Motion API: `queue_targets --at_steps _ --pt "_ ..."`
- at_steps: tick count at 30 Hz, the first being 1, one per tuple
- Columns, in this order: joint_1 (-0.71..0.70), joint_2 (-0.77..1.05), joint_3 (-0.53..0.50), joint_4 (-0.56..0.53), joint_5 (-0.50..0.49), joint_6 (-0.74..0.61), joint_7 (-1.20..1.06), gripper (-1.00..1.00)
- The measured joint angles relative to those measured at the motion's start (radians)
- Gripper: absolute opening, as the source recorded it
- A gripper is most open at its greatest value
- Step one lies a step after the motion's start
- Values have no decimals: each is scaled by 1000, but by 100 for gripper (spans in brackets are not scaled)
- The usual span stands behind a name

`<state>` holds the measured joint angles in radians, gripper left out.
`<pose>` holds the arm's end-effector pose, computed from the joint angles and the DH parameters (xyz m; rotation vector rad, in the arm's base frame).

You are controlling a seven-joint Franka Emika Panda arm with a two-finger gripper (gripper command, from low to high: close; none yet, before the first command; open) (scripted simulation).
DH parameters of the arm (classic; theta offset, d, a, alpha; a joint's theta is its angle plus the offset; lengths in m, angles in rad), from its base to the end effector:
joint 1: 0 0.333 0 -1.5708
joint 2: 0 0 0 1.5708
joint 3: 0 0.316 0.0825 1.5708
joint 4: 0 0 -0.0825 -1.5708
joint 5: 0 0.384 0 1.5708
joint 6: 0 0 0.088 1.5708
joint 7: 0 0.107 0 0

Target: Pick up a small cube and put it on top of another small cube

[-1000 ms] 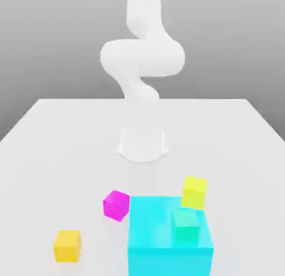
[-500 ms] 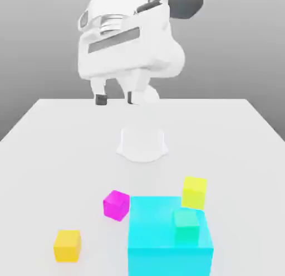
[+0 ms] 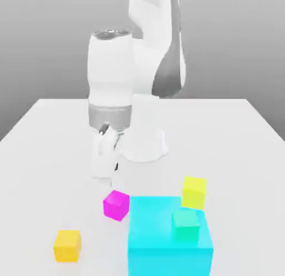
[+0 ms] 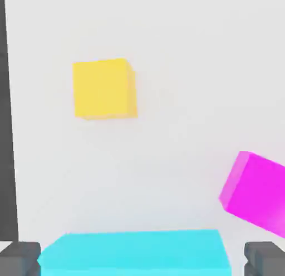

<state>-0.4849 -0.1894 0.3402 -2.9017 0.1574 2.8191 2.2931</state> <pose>0.3478 -0.0662 0.2437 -0.8360 2.9384 -0.0811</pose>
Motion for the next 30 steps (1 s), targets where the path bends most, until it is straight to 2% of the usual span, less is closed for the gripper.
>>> queue_targets --at_steps 4,6,7,10,13,14,15,23,27,30 --pt "-44 71 25 -68 -7 59 185 0" --pt "-69 126 26 -76 -74 104 271 0" --pt "-89 159 16 -72 -138 130 323 0" --pt "-10 263 -122 -52 -366 208 492 0" --pt "146 364 -300 -32 -463 290 564 0" --pt "183 397 -335 -28 -454 319 556 0" --pt "206 418 -357 -25 -452 338 555 -100" --pt "201 395 -348 -29 -441 320 547 -100" --pt "150 269 -258 -54 -298 219 444 -100" --pt "171 168 -245 -74 -180 138 359 -100"
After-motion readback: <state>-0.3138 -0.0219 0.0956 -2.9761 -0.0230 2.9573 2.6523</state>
